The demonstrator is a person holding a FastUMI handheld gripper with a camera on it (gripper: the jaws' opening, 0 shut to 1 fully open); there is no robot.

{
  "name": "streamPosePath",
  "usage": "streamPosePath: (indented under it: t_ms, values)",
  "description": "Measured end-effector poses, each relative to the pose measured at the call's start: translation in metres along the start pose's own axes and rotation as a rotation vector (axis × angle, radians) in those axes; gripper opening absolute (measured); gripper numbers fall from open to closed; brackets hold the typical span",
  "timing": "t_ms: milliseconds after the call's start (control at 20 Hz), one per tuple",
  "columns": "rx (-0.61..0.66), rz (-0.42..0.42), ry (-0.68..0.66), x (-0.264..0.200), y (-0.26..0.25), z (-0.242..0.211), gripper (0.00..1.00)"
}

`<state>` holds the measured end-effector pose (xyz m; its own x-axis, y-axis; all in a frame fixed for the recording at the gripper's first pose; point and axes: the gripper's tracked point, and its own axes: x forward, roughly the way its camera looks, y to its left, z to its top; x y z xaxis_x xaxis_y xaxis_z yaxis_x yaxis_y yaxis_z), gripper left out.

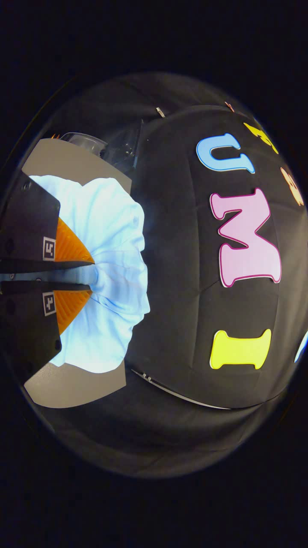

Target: Put the clothes into the washing machine and then close the washing machine lid.

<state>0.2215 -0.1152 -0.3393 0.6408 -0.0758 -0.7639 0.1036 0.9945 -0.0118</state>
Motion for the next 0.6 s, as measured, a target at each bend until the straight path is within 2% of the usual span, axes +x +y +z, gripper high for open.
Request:
streamPosePath:
  t_ms: [200, 350, 600]
  values:
    - [-0.026, -0.001, -0.065, -0.020, 0.008, 0.019, 0.11]
    - [-0.016, 0.038, -0.117, -0.044, 0.026, 0.041, 0.12]
    - [-0.078, 0.080, -0.200, -0.092, 0.062, 0.075, 0.11]
